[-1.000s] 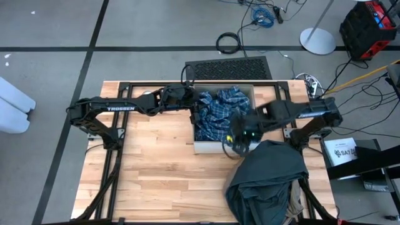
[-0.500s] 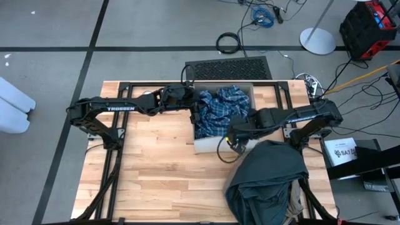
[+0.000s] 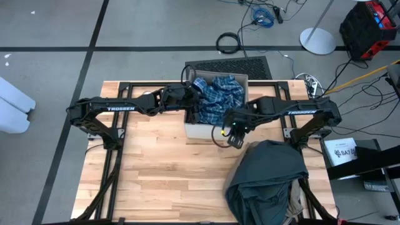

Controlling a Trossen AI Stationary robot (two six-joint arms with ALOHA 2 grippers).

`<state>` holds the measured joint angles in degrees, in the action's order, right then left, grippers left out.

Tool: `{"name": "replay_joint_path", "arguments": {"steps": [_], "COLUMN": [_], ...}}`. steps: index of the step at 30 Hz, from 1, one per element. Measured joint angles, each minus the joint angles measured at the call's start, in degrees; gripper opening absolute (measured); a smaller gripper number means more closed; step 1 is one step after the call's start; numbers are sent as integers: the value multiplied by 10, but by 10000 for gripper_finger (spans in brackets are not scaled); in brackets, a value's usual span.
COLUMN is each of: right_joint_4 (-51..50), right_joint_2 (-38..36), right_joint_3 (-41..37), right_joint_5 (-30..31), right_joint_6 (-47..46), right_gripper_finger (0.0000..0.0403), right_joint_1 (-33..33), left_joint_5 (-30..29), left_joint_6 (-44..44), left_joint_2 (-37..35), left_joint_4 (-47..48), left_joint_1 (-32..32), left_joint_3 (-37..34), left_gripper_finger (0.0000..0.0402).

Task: Sort clothes
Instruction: Put the blue plaid shirt into the laundry organizer

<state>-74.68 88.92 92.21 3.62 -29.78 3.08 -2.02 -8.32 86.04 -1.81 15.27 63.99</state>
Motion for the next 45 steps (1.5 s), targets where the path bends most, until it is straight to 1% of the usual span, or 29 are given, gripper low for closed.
{"name": "replay_joint_path", "arguments": {"steps": [4, 6, 13, 16, 21, 24, 27, 28, 30, 32, 35, 40, 45], "right_joint_4": [2, 1, -9, 0, 52, 89, 136, 161, 206, 245, 259, 253, 255], "right_joint_2": [0, 0, 0, 0, 1, 0, 0, 0, 1, 10, 41, 124, 198], "right_joint_3": [23, 27, 19, -2, -52, -67, -68, -68, -68, -68, -68, -72, -83], "right_joint_5": [96, 124, 129, 132, 138, 197, 275, 289, 284, 242, 178, 168, 148], "right_joint_6": [18, 29, 36, 40, 77, 104, 135, 155, 194, 220, 237, 262, 279], "right_gripper_finger": [130, 130, 130, 130, 130, 130, 130, 130, 130, 130, 130, 130, 130], "right_joint_1": [0, -2, -21, -34, -58, -76, -93, -99, -115, -136, -167, -197, -214], "left_joint_5": [0, 0, 0, 0, -1, -24, -57, -66, -82, -94, -111, -124, -125], "left_joint_6": [0, 0, 0, 0, -12, -26, -37, -41, -42, -42, -42, -29, -25], "left_joint_2": [0, 0, 0, 0, 0, -7, -33, -44, -65, -89, -126, -180, -221], "left_joint_4": [2, 4, 8, 8, 9, 25, 35, 41, 54, 76, 101, 154, 174], "left_joint_1": [0, 0, 0, 0, 0, 0, 0, 0, 0, -1, -1, -2, -5], "left_joint_3": [0, 0, 0, 0, 0, 0, -1, 0, 0, 0, 0, 0, -16], "left_gripper_finger": [178, 178, 178, 178, 178, 178, 178, 178, 178, 178, 178, 178, 178]}}
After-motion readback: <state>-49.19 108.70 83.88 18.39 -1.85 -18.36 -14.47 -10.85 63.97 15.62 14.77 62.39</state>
